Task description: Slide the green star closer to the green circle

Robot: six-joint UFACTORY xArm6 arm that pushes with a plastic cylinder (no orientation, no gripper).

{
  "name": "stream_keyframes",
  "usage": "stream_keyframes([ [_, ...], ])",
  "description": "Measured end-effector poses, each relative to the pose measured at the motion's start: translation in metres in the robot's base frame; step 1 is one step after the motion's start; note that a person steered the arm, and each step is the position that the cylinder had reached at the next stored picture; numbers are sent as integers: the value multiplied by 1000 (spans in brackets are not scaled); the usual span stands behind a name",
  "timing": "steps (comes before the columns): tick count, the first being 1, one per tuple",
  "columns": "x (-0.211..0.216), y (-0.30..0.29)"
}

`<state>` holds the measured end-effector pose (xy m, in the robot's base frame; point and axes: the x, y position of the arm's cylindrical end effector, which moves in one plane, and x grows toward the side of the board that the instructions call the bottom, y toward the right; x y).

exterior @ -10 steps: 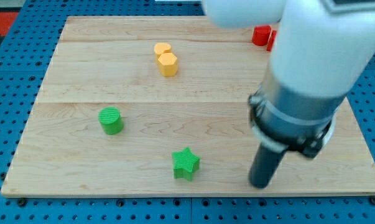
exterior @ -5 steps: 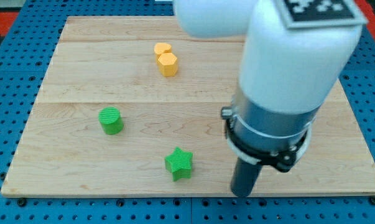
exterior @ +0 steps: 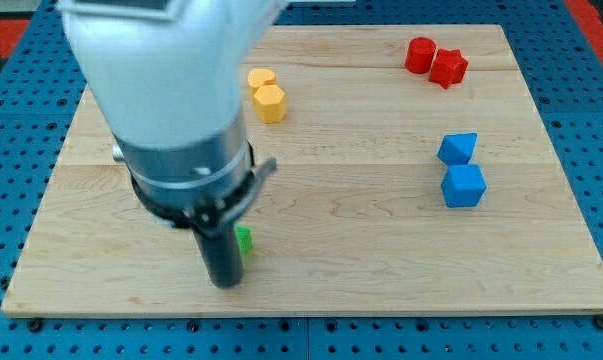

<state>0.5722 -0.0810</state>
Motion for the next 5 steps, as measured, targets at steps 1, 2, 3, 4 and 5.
stream_keyframes([
  [1,-42,0],
  [2,-28,48],
  [3,-52,90],
  [4,-62,59],
  [5,-62,18],
])
